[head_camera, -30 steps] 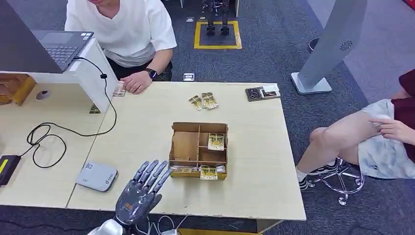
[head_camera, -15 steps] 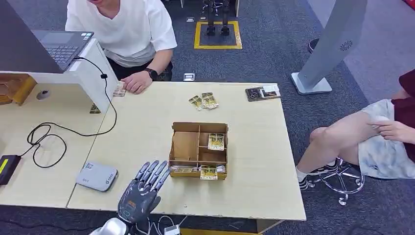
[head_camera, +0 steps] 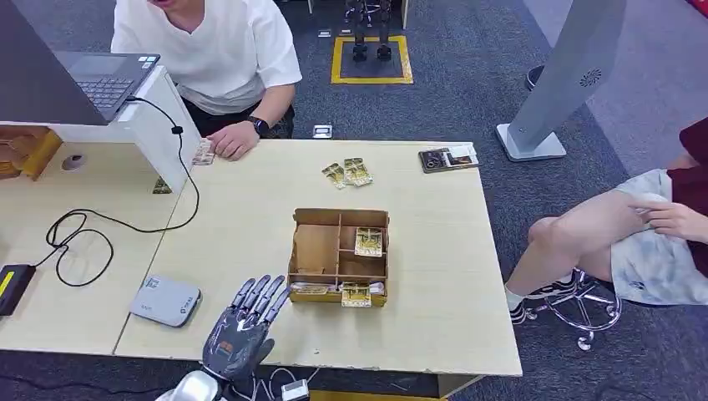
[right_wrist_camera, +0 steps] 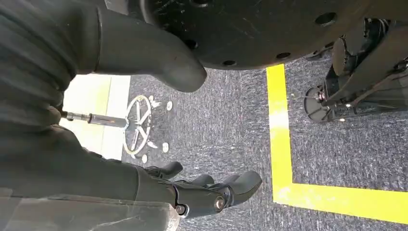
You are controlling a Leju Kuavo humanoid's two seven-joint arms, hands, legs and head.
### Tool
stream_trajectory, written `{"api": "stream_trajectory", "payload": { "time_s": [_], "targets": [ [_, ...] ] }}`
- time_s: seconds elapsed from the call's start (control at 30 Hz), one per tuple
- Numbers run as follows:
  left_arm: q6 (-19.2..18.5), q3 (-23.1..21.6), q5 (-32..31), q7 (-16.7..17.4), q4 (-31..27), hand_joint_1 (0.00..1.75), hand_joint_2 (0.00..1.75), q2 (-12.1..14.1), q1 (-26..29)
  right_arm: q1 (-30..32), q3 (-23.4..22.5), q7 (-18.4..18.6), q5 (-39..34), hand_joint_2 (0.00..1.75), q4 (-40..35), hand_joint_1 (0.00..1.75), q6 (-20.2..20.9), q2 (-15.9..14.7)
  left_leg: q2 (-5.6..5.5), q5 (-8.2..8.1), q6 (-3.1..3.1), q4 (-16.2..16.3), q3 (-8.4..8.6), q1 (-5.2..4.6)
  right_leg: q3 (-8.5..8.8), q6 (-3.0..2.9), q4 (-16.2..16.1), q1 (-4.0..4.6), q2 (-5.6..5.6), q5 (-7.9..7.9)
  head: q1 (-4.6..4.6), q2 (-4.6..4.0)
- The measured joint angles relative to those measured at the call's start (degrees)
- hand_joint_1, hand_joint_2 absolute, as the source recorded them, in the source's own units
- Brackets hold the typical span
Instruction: Pass the card to the sensor for recognition and then transmit it.
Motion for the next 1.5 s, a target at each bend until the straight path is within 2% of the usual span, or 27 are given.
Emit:
{"api": "stream_trajectory", "payload": {
  "time_s": [0.27, 0.63, 0.9, 1.2, 1.5],
  "targets": [
    [1.2, 0.0, 0.4, -0.7, -0.5, 0.00, 1.75, -0.1, 0.0, 0.0, 0.0, 0.1, 0.0, 1.75, 0.0, 0.00, 0.3, 0.0, 0.00, 0.00, 0.00, 0.0, 0.00, 0.00, 0.00, 0.00, 0.0, 0.00, 0.00, 0.00, 0.00, 0.00],
    [0.0, -1.3, 3.3, -2.0, -1.9, 0.00, 1.75, -0.6, -2.9, 0.0, 0.0, 0.4, 0.0, 1.75, 0.2, 0.00, 0.5, 0.0, 0.00, 0.00, 0.00, 0.0, 0.00, 0.00, 0.00, 0.00, 0.0, 0.00, -0.01, 0.01, 0.00, 0.00],
    [-1.8, -2.5, 7.3, -2.4, -1.2, 0.00, 1.75, -2.9, -6.7, -0.1, 0.0, 0.5, 0.0, 1.75, 0.3, 0.00, 0.7, 0.0, -0.01, 0.00, 0.00, 0.0, 0.00, 0.00, 0.00, 0.00, 0.0, 0.00, 0.00, 0.01, 0.00, 0.00],
    [-3.8, -2.7, 9.6, -2.4, 3.0, 0.00, 1.75, -6.0, -11.0, -0.1, 0.3, 0.6, 0.1, 1.75, 0.3, 0.00, 0.7, 0.0, -0.01, 0.00, 0.00, 0.0, 0.00, 0.00, 0.00, 0.00, 0.0, 0.00, 0.00, 0.01, 0.00, 0.00],
    [-4.5, -2.8, 9.9, -2.5, 6.6, 0.00, 1.75, -7.2, -12.1, -0.1, 0.4, 0.6, 0.1, 1.75, 0.3, 0.00, 0.7, 0.0, -0.01, 0.00, 0.00, 0.0, 0.00, 0.00, 0.00, 0.00, 0.0, 0.00, 0.00, 0.01, 0.00, 0.00]
  ]
}}
